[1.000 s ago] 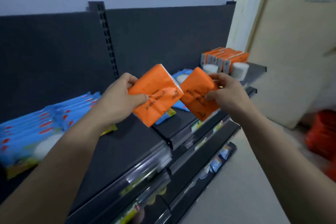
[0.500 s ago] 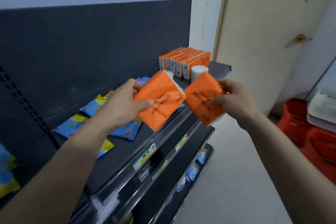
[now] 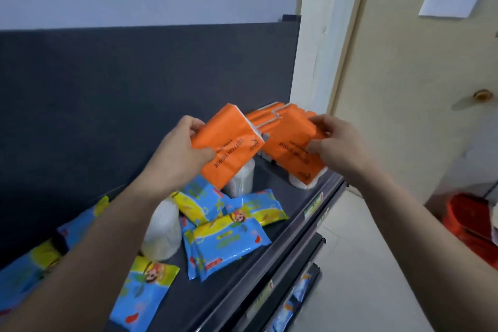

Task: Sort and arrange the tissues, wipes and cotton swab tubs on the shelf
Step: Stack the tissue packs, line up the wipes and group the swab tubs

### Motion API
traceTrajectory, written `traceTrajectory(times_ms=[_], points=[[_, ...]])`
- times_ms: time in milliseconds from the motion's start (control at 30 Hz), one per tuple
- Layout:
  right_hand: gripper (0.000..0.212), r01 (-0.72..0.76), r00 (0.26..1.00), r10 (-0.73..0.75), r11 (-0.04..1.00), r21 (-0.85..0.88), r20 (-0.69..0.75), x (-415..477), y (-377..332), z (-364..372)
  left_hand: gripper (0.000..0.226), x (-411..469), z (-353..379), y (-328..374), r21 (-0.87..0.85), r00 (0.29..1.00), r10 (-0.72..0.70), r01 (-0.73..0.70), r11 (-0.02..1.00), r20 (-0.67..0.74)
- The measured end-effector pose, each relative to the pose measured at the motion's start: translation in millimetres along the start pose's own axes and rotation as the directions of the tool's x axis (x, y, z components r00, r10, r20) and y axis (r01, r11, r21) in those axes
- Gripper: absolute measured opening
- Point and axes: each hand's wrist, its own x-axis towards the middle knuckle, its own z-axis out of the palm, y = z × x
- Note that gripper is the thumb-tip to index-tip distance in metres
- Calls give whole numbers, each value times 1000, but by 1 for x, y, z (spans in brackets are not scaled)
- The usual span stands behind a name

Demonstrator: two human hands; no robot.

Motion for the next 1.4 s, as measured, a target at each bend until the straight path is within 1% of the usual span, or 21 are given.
traceTrajectory(times_ms=[100,167,300,433,600,767,833,867,967,1067,1167,1300,1400], points=[[47,74,995,-72,997,-19,68,44,-2,15,35,19,0,-10,-1,992,-61,61,998,-111],[47,141,983,-136,990,-32,123,74,-3,29,36,28,1,-16,10,980,-77,80,997,-185],[45,284,931,-260,957,-61,257,135,-3,60,34,48,9,-21,68,945,-113,140,988,-307],[39,452,825,-367,885,-112,431,186,1,86,34,67,25,-17,98,905,-165,219,971,-392],[35,625,645,-420,770,-124,638,225,2,121,34,73,38,-19,126,853,-199,292,948,-482],[37,696,517,-497,718,-4,697,230,-10,148,36,67,35,-24,101,784,-238,356,929,-574],[38,730,477,-486,683,-23,732,231,-10,157,36,67,34,-26,83,780,-250,359,929,-574],[39,754,472,-470,654,-64,746,232,-8,161,35,68,34,-27,81,785,-256,361,929,-564],[44,801,495,-418,560,-213,761,234,4,167,36,75,35,-30,95,800,-259,365,926,-542],[48,819,492,-387,509,-265,780,232,14,172,35,80,35,-33,109,816,-248,352,930,-522],[49,819,492,-375,504,-273,786,233,14,180,34,82,33,-34,124,841,-246,343,931,-482],[45,817,467,-398,535,-213,790,235,13,186,33,86,34,-39,134,862,-247,336,932,-442],[44,817,462,-396,539,-207,794,237,15,189,33,91,36,-43,117,873,-267,340,933,-408]])
